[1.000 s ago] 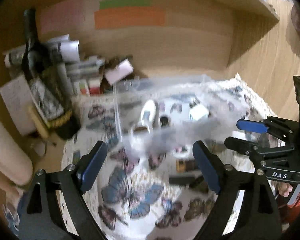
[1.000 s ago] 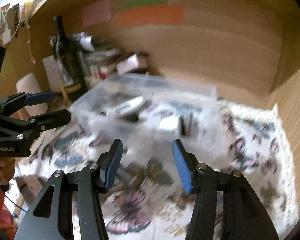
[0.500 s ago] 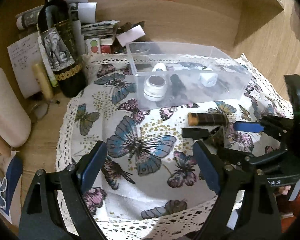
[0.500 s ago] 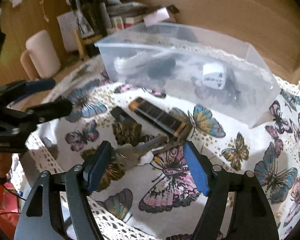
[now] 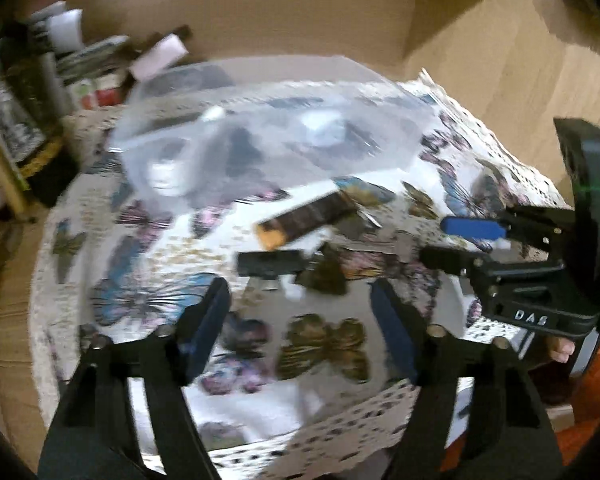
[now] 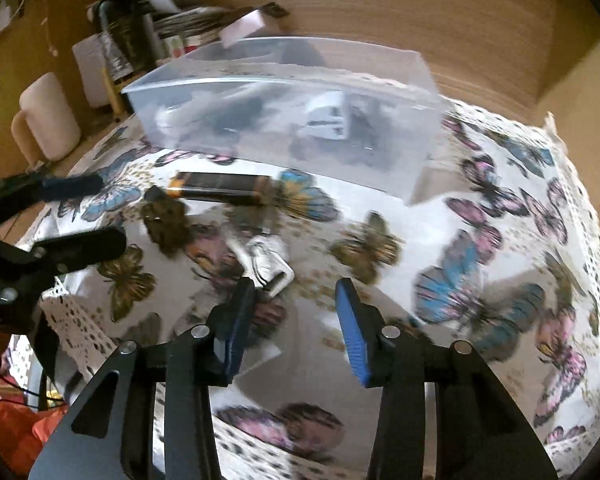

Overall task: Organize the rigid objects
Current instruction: 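Grasp the dark triangular piece with the left tool while the right tool grasps the silver keys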

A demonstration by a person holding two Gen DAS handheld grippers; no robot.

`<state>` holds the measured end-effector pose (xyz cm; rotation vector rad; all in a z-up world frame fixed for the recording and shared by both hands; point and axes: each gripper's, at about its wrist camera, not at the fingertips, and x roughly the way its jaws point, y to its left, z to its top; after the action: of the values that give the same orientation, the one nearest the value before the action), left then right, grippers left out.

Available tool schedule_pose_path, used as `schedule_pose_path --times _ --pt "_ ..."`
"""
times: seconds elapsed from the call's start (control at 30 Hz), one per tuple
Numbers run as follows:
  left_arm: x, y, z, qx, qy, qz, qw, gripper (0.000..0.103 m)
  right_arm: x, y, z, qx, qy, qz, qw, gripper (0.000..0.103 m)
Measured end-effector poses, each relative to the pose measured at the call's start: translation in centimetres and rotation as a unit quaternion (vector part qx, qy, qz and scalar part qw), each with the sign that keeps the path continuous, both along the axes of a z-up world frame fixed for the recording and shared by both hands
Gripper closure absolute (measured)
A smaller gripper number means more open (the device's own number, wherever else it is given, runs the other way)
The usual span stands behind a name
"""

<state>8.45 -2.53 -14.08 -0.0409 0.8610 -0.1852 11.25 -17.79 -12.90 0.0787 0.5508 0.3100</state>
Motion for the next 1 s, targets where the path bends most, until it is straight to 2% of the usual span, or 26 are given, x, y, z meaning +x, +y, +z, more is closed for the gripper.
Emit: schedule_pose_path --times 0.17,0.3,0.37,0.4,0.43,0.47,0.7,0.8,0.9,1.0 --pt "1.5 -1.9 -1.2 0.008 0.024 -0.005 0.9997 0.036 -0.6 -0.9 0.3 0.017 -0.014 0.014 1.000 0.065" --pt "2.5 -2.4 -1.4 0.022 0.021 0.005 0.9995 0.037 0.1 0.3 0.4 0.002 -0.012 0.038 0.999 0.064" --pt "2.7 -2.5 -1.6 0.044 0.014 0.009 0.9989 0.052 0.6 0.9 0.3 -0.009 -0.008 0.046 0.999 0.064" --pt "2.7 -2.6 -1.7 0.060 0.008 0.011 0.9981 0.055 1.0 1.4 0.4 -0.016 -0.008 0.050 0.999 0.064" --pt "2.6 -2.5 -1.7 0.063 0.005 0.009 0.9980 0.065 1.4 1.9 0.5 -0.022 -0.007 0.051 0.998 0.064" --pt "2.4 -2.3 -1.7 0.059 0.007 0.005 0.9982 0.068 1.5 2.2 0.5 -0.028 -0.007 0.051 0.998 0.064" --pt "1.4 0.4 -1.3 0.015 0.010 0.018 0.9997 0.068 2.5 3.7 0.7 -0.058 -0.023 0.045 0.997 0.065" --pt "1.0 0.9 -0.8 0.009 0.001 0.028 0.9996 0.068 2.4 4.1 0.7 -0.063 -0.032 0.051 0.996 0.079" --pt "0.5 1.6 -0.1 -0.001 -0.009 0.034 0.9994 0.068 2.0 4.4 0.7 -0.070 -0.039 0.040 0.996 0.081" --pt "-0.3 2.1 0.6 -0.003 -0.023 0.040 0.9989 0.068 1.6 4.0 0.7 -0.054 -0.036 0.039 0.997 0.081"
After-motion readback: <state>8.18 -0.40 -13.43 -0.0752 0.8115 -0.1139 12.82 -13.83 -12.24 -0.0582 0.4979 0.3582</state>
